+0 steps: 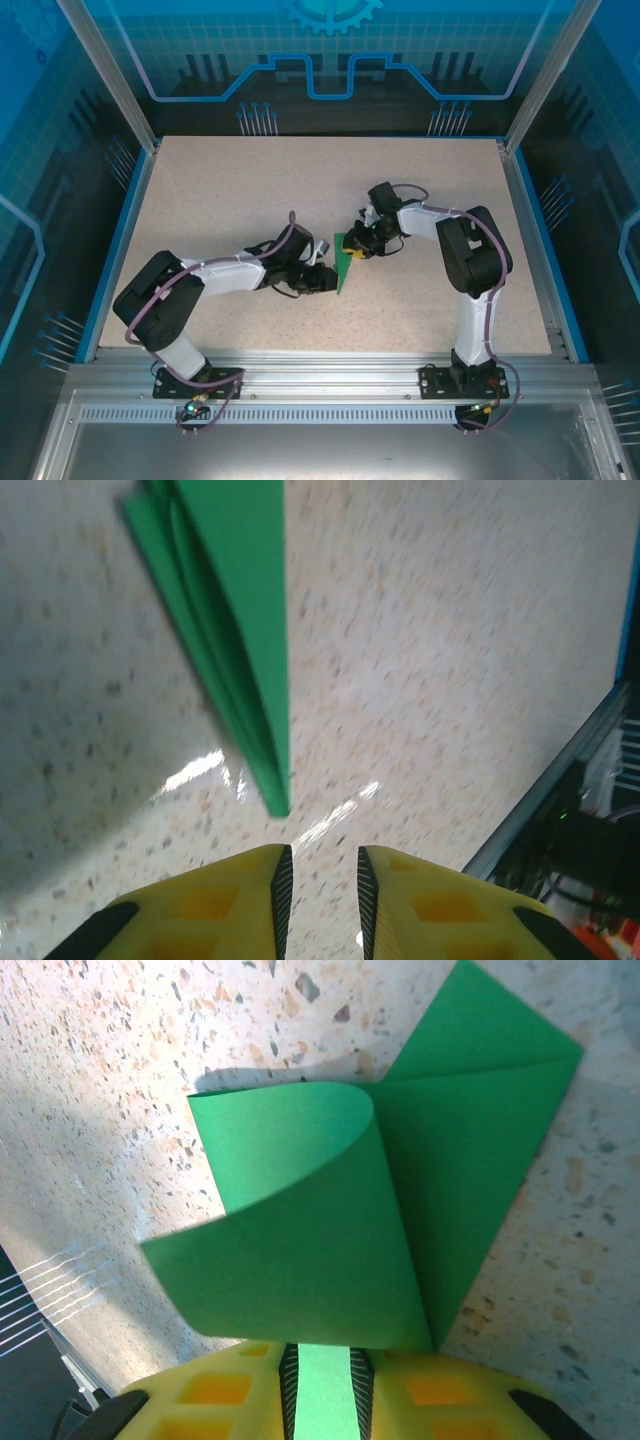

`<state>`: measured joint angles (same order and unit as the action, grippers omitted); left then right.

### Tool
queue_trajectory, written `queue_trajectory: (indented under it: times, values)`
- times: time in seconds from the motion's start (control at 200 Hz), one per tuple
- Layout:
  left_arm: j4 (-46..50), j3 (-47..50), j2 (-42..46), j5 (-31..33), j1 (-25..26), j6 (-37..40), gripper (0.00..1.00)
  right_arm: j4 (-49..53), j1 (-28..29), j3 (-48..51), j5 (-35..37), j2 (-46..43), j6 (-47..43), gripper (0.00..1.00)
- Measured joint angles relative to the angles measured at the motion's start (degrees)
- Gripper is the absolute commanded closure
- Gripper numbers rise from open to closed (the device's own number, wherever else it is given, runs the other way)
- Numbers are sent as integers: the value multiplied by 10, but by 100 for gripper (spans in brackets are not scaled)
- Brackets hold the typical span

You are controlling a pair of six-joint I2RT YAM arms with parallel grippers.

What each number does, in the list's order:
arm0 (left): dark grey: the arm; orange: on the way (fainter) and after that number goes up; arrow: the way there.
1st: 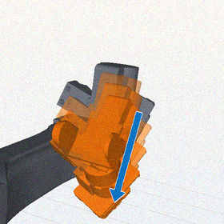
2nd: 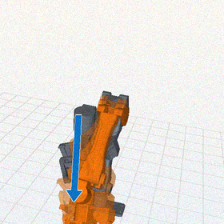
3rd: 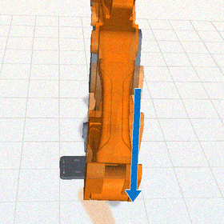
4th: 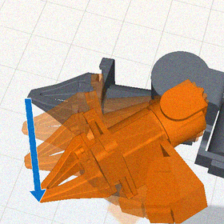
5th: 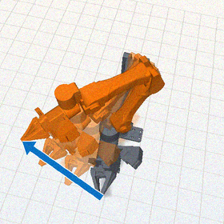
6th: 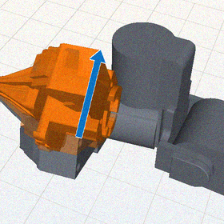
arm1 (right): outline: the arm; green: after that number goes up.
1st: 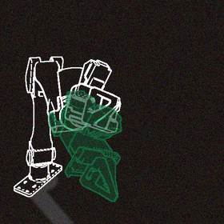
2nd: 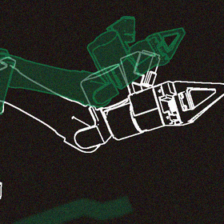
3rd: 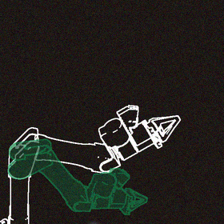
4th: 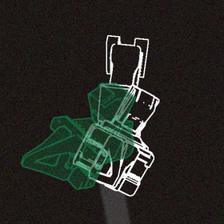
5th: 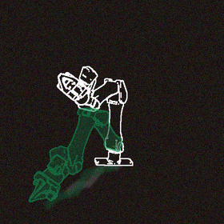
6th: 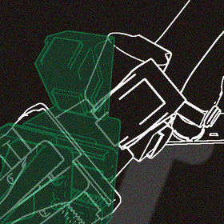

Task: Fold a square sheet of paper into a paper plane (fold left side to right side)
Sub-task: Fold the wing for the fifth time at the center of the table.

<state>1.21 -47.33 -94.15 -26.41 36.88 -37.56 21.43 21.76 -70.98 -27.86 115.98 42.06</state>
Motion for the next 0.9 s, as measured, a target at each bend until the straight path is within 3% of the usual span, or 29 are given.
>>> queue_trajectory:
  times: [0.38,0.58,0.9]
  values:
    - [-17,-85,-121,-25,0,2,70,-1,0,0,-1,0,4,75]
    - [-18,-84,-146,-17,0,1,73,-10,0,5,-3,-4,4,76]
    - [-141,-24,-146,-49,-13,-57,81,-50,-16,54,-11,-78,4,83]
